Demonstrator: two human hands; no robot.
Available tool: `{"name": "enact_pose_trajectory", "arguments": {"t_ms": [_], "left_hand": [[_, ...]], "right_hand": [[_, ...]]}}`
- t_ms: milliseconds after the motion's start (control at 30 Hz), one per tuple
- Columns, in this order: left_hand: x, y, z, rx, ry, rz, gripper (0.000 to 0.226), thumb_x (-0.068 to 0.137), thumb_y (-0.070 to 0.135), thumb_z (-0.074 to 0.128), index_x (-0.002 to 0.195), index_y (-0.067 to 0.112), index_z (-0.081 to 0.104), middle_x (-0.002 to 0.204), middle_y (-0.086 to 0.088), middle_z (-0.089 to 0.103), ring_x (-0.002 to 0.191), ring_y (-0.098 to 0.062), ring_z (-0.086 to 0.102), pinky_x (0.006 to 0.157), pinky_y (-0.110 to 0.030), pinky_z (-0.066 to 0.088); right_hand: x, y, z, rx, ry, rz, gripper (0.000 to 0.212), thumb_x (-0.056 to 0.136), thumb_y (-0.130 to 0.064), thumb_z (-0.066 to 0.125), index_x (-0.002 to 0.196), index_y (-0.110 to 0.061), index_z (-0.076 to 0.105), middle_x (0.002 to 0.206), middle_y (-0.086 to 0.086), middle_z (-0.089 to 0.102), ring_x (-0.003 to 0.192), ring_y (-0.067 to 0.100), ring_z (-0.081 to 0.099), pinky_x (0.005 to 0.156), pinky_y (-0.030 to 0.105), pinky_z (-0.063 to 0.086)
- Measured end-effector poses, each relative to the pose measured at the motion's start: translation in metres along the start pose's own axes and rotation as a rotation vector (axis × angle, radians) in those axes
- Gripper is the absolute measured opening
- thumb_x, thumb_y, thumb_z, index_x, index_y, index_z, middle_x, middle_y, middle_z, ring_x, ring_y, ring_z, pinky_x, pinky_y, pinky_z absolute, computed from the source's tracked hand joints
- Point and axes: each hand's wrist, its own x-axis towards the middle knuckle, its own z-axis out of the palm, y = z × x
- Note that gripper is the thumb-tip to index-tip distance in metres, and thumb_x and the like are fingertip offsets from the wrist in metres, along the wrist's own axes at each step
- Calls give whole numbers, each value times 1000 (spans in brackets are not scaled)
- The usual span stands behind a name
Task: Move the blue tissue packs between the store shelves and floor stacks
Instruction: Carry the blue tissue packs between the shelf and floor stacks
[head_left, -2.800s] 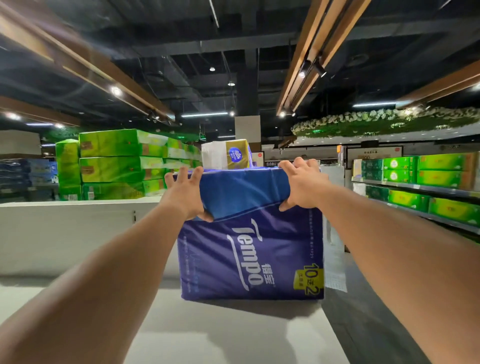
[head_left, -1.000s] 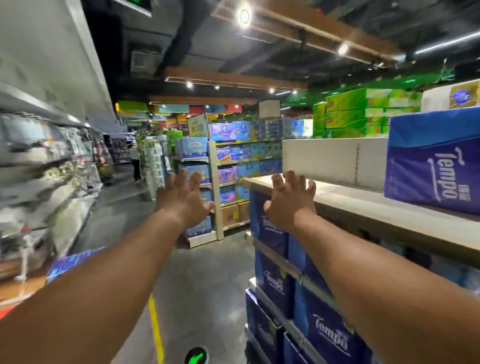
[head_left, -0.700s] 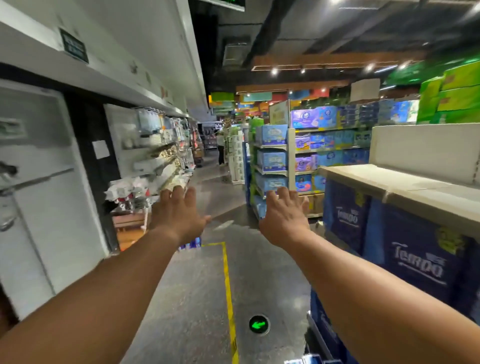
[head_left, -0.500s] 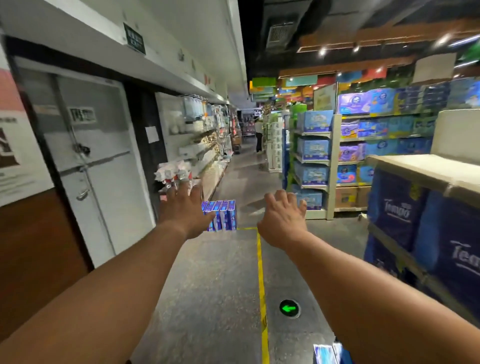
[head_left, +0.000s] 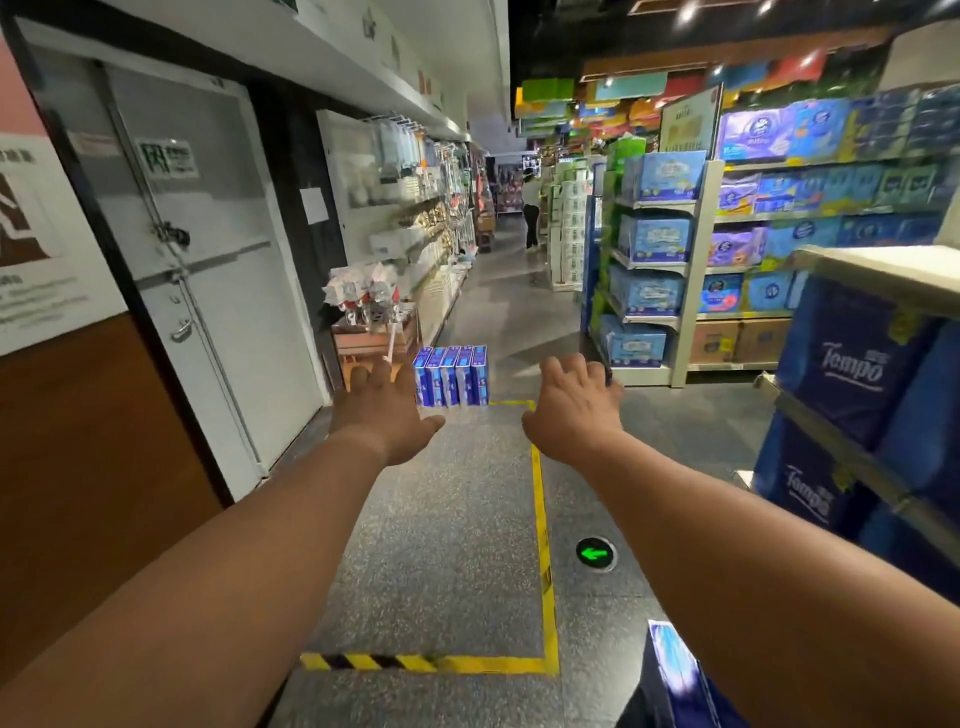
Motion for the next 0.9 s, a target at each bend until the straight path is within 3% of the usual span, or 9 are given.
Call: {"name": "enact_pose_trajectory", "arguments": {"t_ms": [133, 367, 900], "left_hand": [[23, 3, 26, 11, -46, 38, 85, 89, 73, 47, 154, 23, 24, 156, -10, 29, 141, -35, 27, 107, -51, 36], [106, 32, 73, -20, -87, 71, 87, 89, 73, 49, 155, 22, 23, 156, -10, 30, 141, -35, 27, 107, -52, 36], [409, 112, 174, -141, -147, -62, 78, 88, 68, 56, 148, 25, 33, 153, -7, 35, 138, -34, 30, 106, -51, 37]], "right_hand": [[14, 9, 28, -25, -62, 47, 58, 85, -35, 57, 137, -19, 37, 144, 14, 35, 135, 38, 29, 112, 62, 24], [82, 37, 73, -86, -76, 16, 55, 86, -29, 53, 136, -19, 36, 141, 13, 36, 133, 38, 30, 113, 64, 20], [388, 147, 190, -69, -185, -24, 57, 87, -30, 48, 141, -19, 34, 140, 12, 36, 134, 38, 30, 113, 64, 20]]}}
